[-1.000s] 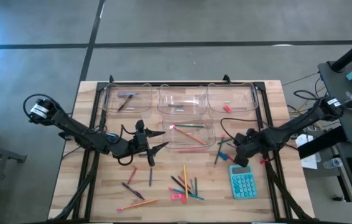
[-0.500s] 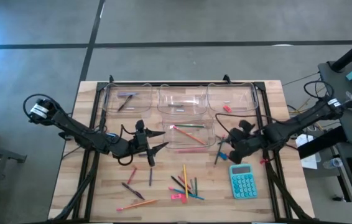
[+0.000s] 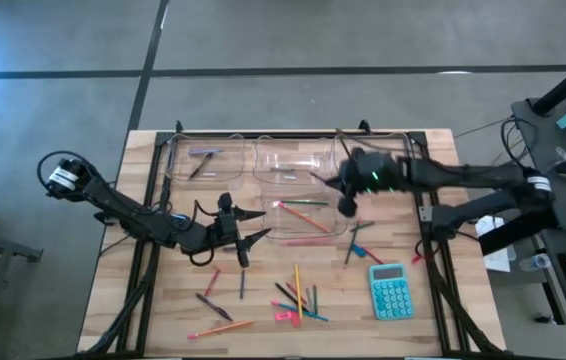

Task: Sort crayons/erasers/pens/pencils in bins
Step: Put the top right blue crayon into the top middle transparent bin

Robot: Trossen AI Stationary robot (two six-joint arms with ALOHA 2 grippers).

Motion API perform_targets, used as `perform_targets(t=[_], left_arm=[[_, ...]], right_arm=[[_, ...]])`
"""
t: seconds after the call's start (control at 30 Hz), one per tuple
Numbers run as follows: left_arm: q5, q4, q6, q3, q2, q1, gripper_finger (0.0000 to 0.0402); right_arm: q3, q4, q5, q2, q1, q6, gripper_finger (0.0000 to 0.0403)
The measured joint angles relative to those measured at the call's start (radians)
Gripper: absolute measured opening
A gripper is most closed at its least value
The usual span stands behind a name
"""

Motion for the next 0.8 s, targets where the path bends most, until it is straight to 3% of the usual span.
perform_targets(t=[0.13, 0.33, 0.47, 0.8], left_arm=[[0.000, 0.000, 0.000, 0.000, 0.000, 0.000, 0.0192], [0.000, -0.002, 0.000, 0.000, 0.000, 0.000, 0.0192], [0.000, -0.004, 0.000, -0.001, 0.000, 0.000, 0.0192], [0.000, -0.009, 0.001, -0.002, 0.000, 0.001, 0.0192]], right_arm=[[0.073, 0.012, -0.131, 0.137, -0.155, -0.084, 0.0018], [0.199, -0.005, -0.171, 0.347, -0.273, -0.163, 0.0018], [0.269, -0.006, -0.242, 0.448, -0.310, -0.174, 0.0018], [0.314, -0.005, -0.244, 0.537, -0.319, -0.187, 0.0022]])
